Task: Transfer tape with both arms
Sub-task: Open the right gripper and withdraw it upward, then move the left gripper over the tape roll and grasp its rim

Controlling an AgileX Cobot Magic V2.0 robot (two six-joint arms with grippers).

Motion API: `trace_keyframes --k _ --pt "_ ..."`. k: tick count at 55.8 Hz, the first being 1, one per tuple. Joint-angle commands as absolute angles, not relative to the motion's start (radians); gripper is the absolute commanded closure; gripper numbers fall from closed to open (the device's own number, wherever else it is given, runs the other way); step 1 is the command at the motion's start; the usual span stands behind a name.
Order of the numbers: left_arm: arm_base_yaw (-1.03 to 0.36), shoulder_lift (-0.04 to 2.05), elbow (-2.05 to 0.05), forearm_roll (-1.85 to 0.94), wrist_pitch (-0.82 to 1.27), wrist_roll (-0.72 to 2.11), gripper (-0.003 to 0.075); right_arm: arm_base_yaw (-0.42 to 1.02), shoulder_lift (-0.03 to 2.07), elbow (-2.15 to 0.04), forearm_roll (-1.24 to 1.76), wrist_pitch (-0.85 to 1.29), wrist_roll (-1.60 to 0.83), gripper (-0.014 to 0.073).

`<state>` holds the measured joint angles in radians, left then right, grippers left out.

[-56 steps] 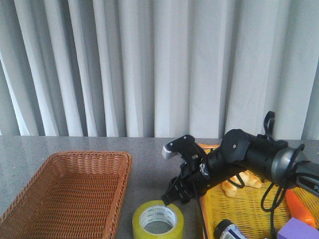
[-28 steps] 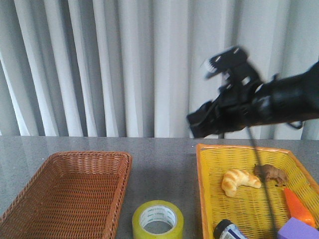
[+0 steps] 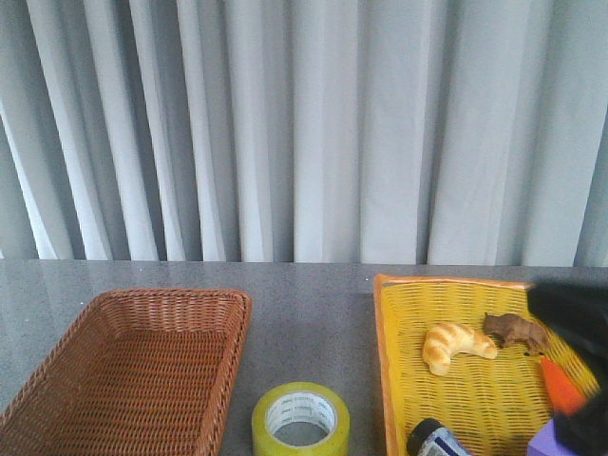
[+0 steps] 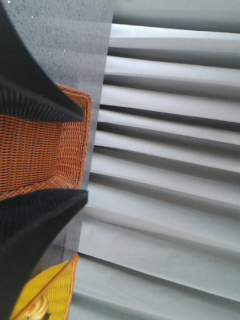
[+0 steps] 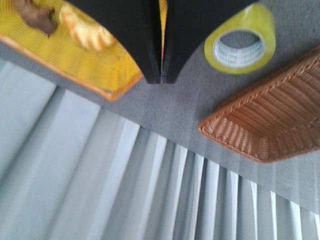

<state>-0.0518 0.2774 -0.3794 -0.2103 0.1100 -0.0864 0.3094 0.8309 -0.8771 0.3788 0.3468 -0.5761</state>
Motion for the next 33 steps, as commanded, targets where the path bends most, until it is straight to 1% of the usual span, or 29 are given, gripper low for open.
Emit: trace_keyframes --k 1,7,16,25,33 --pt "-0.052 0.291 -0.412 -0.215 0.047 -0.093 0.0402 0.304 0.73 -0.746 0.368 0.209 -0.549 0.0598" --pt "-0.052 0.293 -0.412 -0.215 0.047 -0.093 0.0402 0.304 0.645 -0.596 0.368 0.181 -0.549 0.0598" --pt "-0.052 0.325 -0.412 -0.215 0.053 -0.093 0.0402 0.304 0.571 -0.455 0.367 0.141 -0.553 0.0598" --pt "-0.065 0.399 -0.425 -0.215 0.067 -0.09 0.0402 0.304 0.563 -0.386 0.367 0.144 -0.553 0.0598" --pt "-0.125 0.507 -0.521 -0.215 0.128 -0.015 0.0412 0.304 0.565 -0.364 0.367 0.163 -0.554 0.0598"
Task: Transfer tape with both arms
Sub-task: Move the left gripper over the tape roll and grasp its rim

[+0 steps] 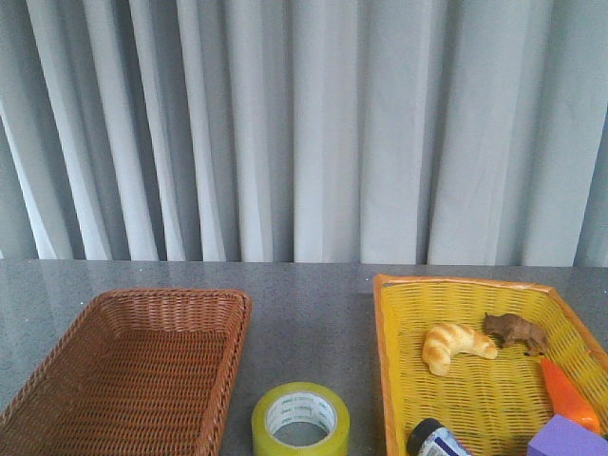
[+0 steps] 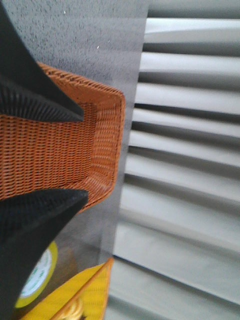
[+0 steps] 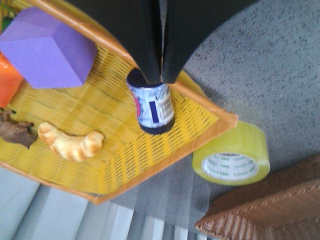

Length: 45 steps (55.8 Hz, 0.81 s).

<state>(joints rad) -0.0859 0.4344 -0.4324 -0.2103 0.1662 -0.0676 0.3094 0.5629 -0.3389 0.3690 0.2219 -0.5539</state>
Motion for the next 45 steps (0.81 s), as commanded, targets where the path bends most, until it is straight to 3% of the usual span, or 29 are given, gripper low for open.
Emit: trace_keyframes --k 1,23,45 --pt "-0.132 0.52 -0.54 -0.215 0.132 0.0 0.0414 0.304 0.565 -0.364 0.367 0.164 -0.554 0.0598" --pt "-0.369 0.982 -1.017 -0.215 0.376 0.348 0.0415 0.304 0.565 -0.364 0.375 0.173 -0.555 0.0598" --pt "-0.393 1.388 -1.445 -0.278 0.684 0.521 0.0407 0.304 0.565 -0.364 0.378 0.169 -0.543 0.0598"
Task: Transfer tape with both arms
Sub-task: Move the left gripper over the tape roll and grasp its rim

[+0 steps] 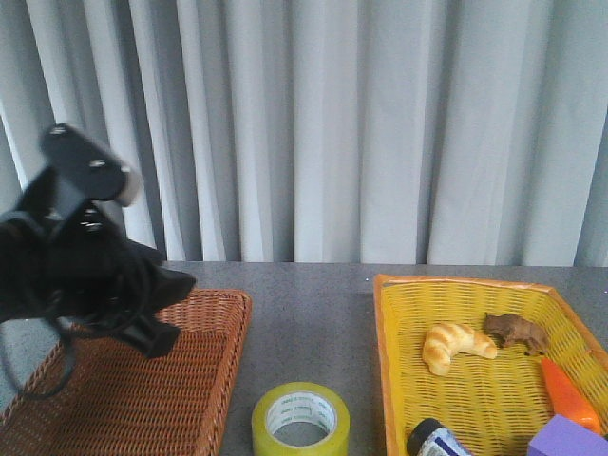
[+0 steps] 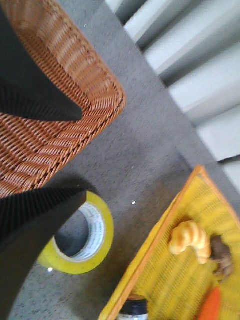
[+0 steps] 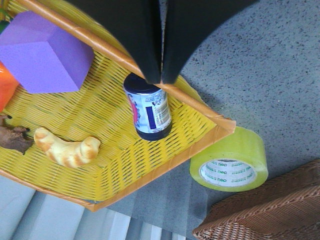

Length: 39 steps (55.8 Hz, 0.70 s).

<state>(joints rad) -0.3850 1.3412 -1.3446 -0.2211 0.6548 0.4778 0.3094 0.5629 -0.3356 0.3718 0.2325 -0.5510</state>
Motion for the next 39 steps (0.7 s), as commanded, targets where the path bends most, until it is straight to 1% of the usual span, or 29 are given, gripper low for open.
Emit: trace_keyframes --k 1,7,21,39 --pt "-0.393 1.405 -1.461 -0.29 0.698 0.527 0.0407 0.304 0.565 -0.364 0.378 0.169 -0.54 0.0598" --pt "-0.393 1.478 -1.532 -0.347 0.743 0.588 0.0386 0.304 0.565 -0.364 0.378 0.168 -0.535 0.0598" --pt "-0.399 1.621 -1.639 -0.418 0.82 0.678 0.0304 0.304 0.565 -0.364 0.378 0.158 -0.529 0.0598" --pt "-0.412 1.769 -1.656 -0.424 0.744 0.702 0.03 0.304 0.565 -0.364 0.378 0.152 -0.511 0.0598"
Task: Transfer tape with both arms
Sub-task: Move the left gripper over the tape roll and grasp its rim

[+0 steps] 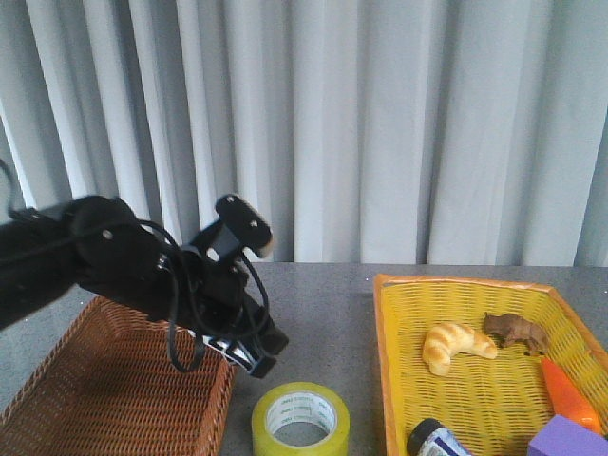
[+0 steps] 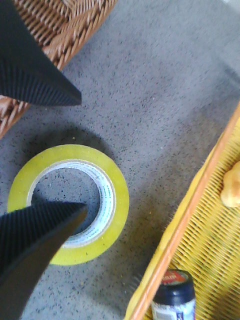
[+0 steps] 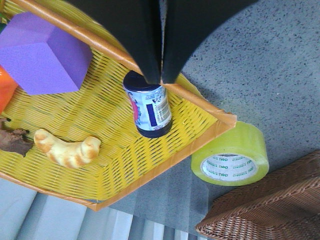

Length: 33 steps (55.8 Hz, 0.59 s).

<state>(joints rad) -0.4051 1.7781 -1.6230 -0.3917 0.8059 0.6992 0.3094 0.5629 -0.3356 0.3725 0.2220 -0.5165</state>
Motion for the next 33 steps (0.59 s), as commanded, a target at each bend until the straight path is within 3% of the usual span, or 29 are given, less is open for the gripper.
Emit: trace_keyframes --k 1,33 --pt "-0.412 1.776 -1.656 -0.424 0.741 0.702 0.03 0.304 0.565 -0.364 0.378 0.152 -0.511 0.0598" --pt "-0.412 1.927 -1.656 -0.426 0.659 0.728 0.0302 0.304 0.565 -0.364 0.378 0.152 -0.51 0.0598"
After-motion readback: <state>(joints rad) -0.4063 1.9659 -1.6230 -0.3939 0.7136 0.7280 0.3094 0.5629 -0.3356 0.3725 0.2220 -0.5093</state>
